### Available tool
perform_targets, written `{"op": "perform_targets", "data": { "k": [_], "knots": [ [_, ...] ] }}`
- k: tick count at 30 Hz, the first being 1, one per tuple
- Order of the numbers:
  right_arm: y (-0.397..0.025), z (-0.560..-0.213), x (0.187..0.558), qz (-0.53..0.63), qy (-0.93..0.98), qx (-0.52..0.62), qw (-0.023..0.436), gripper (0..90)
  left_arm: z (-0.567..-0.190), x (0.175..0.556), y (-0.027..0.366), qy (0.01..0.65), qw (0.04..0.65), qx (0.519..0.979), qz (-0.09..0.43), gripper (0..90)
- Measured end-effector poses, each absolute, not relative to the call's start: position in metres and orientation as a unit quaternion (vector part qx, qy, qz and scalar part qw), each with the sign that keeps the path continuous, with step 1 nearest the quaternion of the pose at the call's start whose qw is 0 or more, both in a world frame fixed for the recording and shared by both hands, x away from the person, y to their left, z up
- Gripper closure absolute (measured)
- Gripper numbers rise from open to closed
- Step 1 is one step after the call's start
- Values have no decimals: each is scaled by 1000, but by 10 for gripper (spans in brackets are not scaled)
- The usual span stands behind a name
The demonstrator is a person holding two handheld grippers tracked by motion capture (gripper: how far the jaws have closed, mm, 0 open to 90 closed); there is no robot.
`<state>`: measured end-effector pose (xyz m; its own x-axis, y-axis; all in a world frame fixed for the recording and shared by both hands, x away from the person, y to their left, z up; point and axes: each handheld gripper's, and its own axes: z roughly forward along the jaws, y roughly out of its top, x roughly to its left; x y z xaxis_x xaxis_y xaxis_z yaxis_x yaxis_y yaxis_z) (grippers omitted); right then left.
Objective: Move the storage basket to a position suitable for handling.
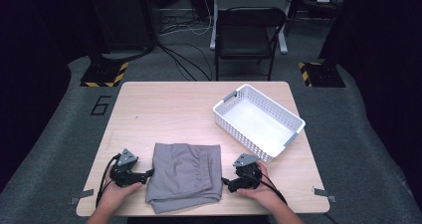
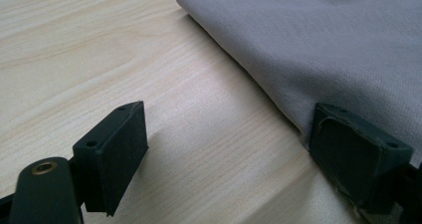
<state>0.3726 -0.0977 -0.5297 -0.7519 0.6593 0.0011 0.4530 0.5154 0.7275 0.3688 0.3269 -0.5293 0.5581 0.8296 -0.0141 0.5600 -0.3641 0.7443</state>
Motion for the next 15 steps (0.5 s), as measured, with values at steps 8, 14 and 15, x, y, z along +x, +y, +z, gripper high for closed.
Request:
{"op": "perform_targets", "data": {
  "k": [8,14,15],
  "knots": [
    [-94,-520,371,349,858,346,147,364,-522,368,330,470,370,784,165,413],
    [-84,-510,370,365,848,357,141,429,-512,363,324,483,409,762,141,407],
    [-79,-507,369,369,847,357,140,418,-509,360,320,478,411,766,126,395]
  ]
}}
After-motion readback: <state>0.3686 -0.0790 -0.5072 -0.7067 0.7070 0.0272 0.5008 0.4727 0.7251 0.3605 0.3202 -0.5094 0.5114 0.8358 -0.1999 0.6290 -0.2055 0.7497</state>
